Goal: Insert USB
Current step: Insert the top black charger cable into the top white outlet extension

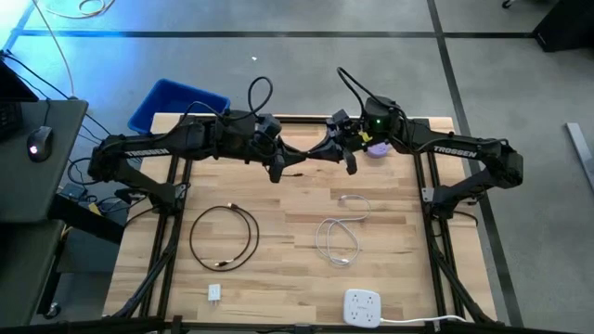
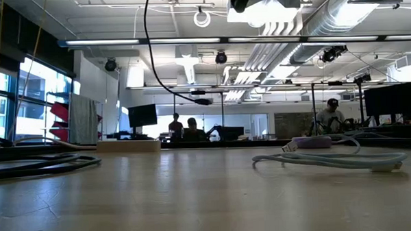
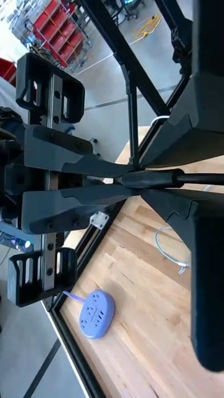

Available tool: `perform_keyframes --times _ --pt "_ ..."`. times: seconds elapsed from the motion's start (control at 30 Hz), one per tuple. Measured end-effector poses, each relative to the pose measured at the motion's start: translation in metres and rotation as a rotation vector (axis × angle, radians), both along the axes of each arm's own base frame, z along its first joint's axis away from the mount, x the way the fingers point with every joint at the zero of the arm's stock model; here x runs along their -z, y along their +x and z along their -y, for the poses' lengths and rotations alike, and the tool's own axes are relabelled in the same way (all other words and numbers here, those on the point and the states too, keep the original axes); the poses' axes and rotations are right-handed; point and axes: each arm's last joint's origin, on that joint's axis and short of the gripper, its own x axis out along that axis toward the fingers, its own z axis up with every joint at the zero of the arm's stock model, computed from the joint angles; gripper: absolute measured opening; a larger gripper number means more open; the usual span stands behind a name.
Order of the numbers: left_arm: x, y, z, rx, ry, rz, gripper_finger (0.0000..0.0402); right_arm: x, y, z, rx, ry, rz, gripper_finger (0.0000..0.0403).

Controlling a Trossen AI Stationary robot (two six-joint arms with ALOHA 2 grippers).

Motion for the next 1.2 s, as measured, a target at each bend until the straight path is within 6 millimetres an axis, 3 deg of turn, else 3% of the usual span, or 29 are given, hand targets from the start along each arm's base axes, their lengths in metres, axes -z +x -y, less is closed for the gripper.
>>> perform_keyframes --times 0.37,0.63,1.2 --pt "-0.001 0.0 0.0 -0.007 -0.023 0.006 0.0042 0.0 0.0 0.0 0.0 0.0 0.001 0.0" --pt "-0.011 -0.011 0.001 -0.015 -0.007 0.04 0.0042 -0.001 0.0 0.0 -0.001 -0.003 0.008 0.0" --pt "-0.005 -0.007 0.001 -0.015 -0.011 0.012 0.0033 -0.001 0.0 0.0 0.002 -0.003 0.009 0.0"
